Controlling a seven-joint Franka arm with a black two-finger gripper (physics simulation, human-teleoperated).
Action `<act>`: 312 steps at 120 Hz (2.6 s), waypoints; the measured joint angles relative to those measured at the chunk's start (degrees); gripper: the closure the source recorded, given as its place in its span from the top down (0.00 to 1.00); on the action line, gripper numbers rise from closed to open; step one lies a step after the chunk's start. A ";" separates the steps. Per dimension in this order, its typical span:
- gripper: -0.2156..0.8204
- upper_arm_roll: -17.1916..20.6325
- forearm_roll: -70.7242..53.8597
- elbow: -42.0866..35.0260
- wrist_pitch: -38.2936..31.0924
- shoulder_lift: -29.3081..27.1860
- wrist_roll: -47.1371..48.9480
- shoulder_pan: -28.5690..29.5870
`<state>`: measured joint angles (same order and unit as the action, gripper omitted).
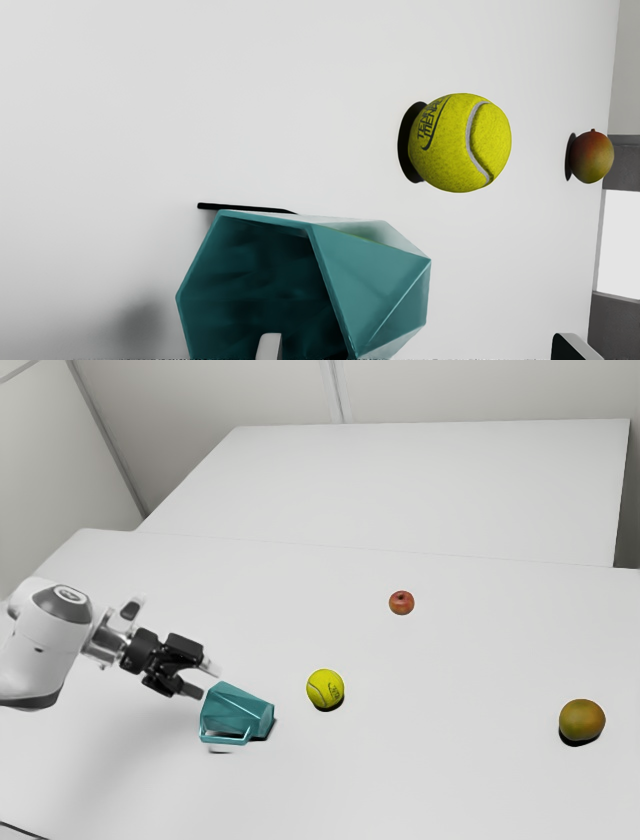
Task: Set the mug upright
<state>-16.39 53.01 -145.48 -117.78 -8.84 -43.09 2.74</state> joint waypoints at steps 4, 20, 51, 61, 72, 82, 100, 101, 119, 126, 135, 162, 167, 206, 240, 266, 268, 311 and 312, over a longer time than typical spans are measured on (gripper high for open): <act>0.77 0.01 -0.03 0.00 0.27 0.49 -0.43 0.00; 0.77 0.03 -0.09 0.07 0.94 2.15 -1.93 -0.07; 0.77 0.04 2.93 0.09 2.46 4.22 -5.42 -0.77; 0.77 0.04 5.37 0.09 2.93 4.83 -7.30 -0.89; 0.77 0.09 7.90 0.09 3.24 5.81 -9.47 -0.90; 0.77 0.21 9.66 0.09 3.46 6.45 -11.41 -1.03; 0.68 0.30 11.85 0.09 3.78 6.96 -14.34 -1.46; 0.66 0.30 11.92 0.09 3.79 6.97 -14.48 -1.48; 0.40 0.30 12.59 0.09 3.89 6.67 -16.34 -1.71; 0.30 0.31 12.68 0.09 3.88 6.49 -16.88 -1.72; 0.21 0.31 12.69 0.09 3.75 6.35 -17.48 -1.83; 0.09 0.22 11.93 0.09 3.07 5.20 -18.87 -2.49; 0.08 0.21 11.83 0.13 2.97 5.08 -19.06 -2.52; 0.05 0.84 3.14 4.79 2.62 3.00 -17.75 -2.93; 0.04 2.46 -17.63 10.02 3.27 0.04 -8.52 -3.14; 0.04 5.30 -34.78 11.88 2.19 -1.26 1.29 -3.26; 0.04 5.61 -35.80 11.89 1.89 -1.30 2.08 -3.28; 0.04 8.02 -48.27 11.37 -10.84 -0.93 16.69 -4.19; 0.04 8.03 -48.40 11.35 -11.13 -0.94 16.98 -4.19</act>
<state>-8.36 4.62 -134.13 -128.91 -9.79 -26.12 -1.45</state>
